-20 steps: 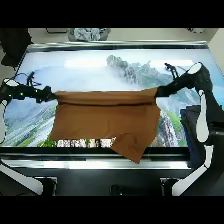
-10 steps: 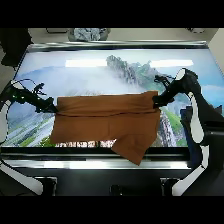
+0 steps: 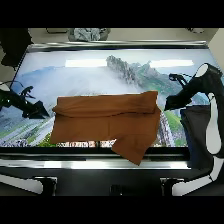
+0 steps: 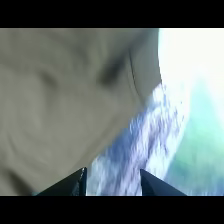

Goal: Fold the shirts.

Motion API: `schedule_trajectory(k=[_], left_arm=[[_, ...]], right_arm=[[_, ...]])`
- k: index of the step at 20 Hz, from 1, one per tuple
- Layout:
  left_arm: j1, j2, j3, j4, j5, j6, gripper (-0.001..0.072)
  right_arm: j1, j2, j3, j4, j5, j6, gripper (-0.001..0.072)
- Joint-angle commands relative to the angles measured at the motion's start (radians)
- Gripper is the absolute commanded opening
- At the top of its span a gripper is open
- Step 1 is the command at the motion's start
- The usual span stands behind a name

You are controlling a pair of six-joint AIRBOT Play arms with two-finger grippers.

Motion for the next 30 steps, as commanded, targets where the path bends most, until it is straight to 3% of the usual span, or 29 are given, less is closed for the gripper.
schedule_trajectory(k=[1,5,9,12,13,14,16,18,22,30], left_arm=[[0.041,0.185,-0.342,0.055,0.129,0.016,0.0400],[0.057,0.298,-0.632,0.054,0.274,0.071,0.0400],[0.057,0.299,-0.650,0.045,0.298,0.075,0.0399],[0.054,0.299,-0.650,-0.077,0.359,0.073,0.0368],[0.046,0.299,-0.650,-0.089,0.379,0.058,0.0322],[0.033,0.298,-0.650,-0.089,0.385,0.058,0.0175],[0.010,0.298,-0.650,-0.093,0.377,0.082,0.0026],[0.003,0.298,-0.650,-0.097,0.372,0.098,0.0027],[0.007,0.299,-0.650,-0.095,0.346,0.099,0.0027],[0.007,0.298,-0.650,-0.096,0.336,0.107,0.0027]], right_arm=[[-0.021,0.144,-0.222,-0.022,-0.063,-0.019,0.0431],[-0.022,0.245,-0.436,-0.004,-0.114,-0.089,0.0431],[-0.022,0.262,-0.465,-0.036,-0.129,-0.094,0.0431],[-0.021,0.284,-0.511,0.015,-0.158,-0.111,0.0432],[-0.022,0.310,-0.553,0.045,-0.177,-0.121,0.0432],[-0.022,0.348,-0.615,0.072,-0.208,-0.131,0.0432],[-0.022,0.437,-0.760,0.124,-0.288,-0.139,0.0434],[-0.022,0.506,-0.902,0.209,-0.354,-0.170,0.0494],[-0.021,0.525,-1.091,0.406,-0.435,-0.234,0.0490],[-0.021,0.525,-1.204,0.467,-0.556,-0.201,0.0480]])
